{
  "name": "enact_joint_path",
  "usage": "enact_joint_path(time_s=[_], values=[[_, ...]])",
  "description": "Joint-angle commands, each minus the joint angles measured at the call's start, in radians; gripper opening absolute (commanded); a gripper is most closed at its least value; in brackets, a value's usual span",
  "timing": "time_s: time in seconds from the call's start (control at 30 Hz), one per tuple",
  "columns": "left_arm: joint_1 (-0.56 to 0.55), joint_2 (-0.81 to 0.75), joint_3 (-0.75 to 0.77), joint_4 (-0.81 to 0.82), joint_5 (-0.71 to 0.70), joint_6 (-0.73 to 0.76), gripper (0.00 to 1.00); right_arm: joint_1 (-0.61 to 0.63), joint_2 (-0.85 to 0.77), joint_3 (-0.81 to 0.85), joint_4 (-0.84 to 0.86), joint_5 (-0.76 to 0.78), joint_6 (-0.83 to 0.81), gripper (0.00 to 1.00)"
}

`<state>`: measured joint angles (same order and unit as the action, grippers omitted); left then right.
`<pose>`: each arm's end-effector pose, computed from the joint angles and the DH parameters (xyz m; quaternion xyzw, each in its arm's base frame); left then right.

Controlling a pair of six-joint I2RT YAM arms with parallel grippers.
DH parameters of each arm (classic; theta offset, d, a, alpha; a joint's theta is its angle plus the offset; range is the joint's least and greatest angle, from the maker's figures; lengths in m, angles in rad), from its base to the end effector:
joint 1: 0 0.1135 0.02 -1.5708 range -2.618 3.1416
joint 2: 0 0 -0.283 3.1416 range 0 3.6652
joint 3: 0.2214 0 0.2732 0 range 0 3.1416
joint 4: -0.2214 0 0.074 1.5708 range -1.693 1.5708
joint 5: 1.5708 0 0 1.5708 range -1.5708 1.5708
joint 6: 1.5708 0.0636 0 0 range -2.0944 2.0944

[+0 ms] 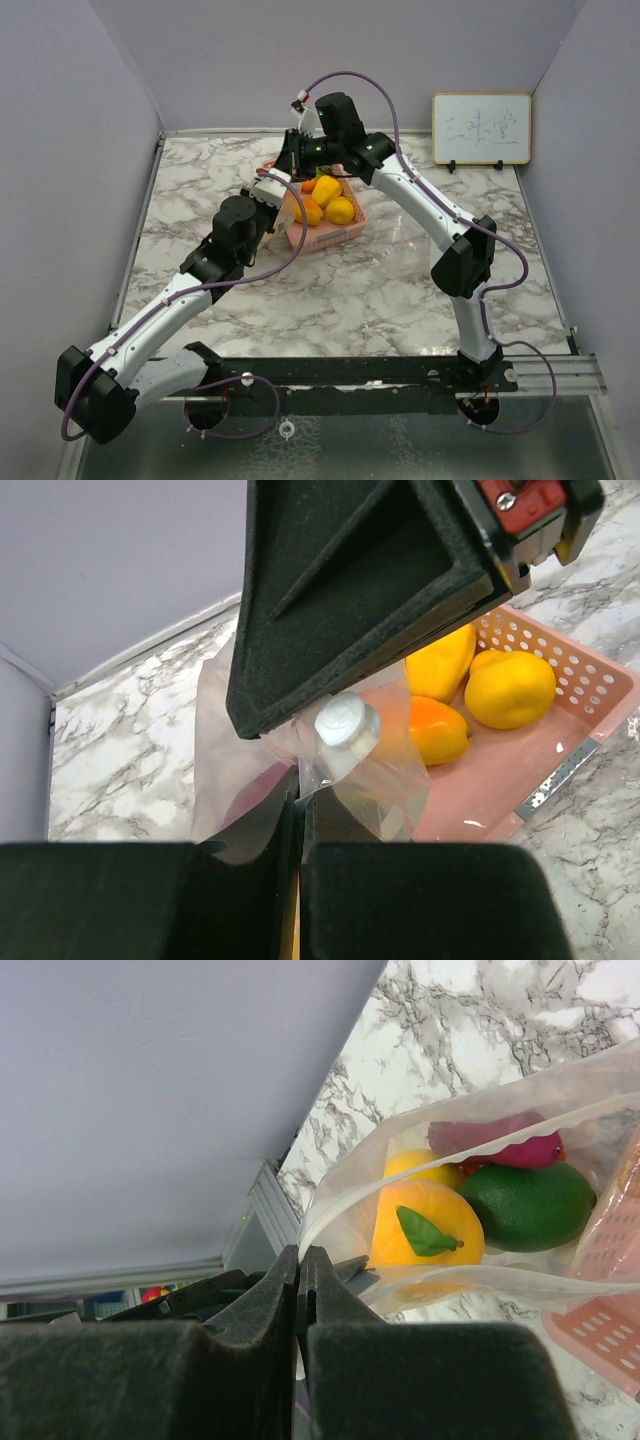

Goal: Place the food in the zip-top bag and seal the zipper
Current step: Zip the zipper food storage bag at the center of the board.

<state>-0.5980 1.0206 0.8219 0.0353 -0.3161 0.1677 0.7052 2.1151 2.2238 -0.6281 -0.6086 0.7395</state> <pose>0.2407 -0.1401 0.3391 0.1868 0.7365 -0.0192 0.6499 0.3835 0.3742 0.3815 -0.1362 0.8277 0.5110 0.1878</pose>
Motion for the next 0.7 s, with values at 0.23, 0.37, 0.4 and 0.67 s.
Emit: enact_joint_path(time_s=[0.23, 0.37, 0.4, 0.67], values=[[-0.003, -0.090, 0.174, -0.227, -0.053, -0.070, 0.00, -0.167, -0.224, -0.208, 0.173, -0.036, -0.116, 0.30], [-0.003, -0.094, 0.362, -0.464, -0.019, -0.150, 0.00, -0.227, -0.355, -0.433, 0.413, -0.133, -0.183, 0.32], [-0.003, -0.098, 0.396, -0.504, 0.010, -0.163, 0.00, -0.231, -0.380, -0.482, 0.466, -0.173, -0.205, 0.32], [-0.003, -0.137, 0.506, -0.748, 0.297, -0.337, 0.00, -0.221, -0.569, -0.735, 0.780, -0.380, -0.471, 0.51]])
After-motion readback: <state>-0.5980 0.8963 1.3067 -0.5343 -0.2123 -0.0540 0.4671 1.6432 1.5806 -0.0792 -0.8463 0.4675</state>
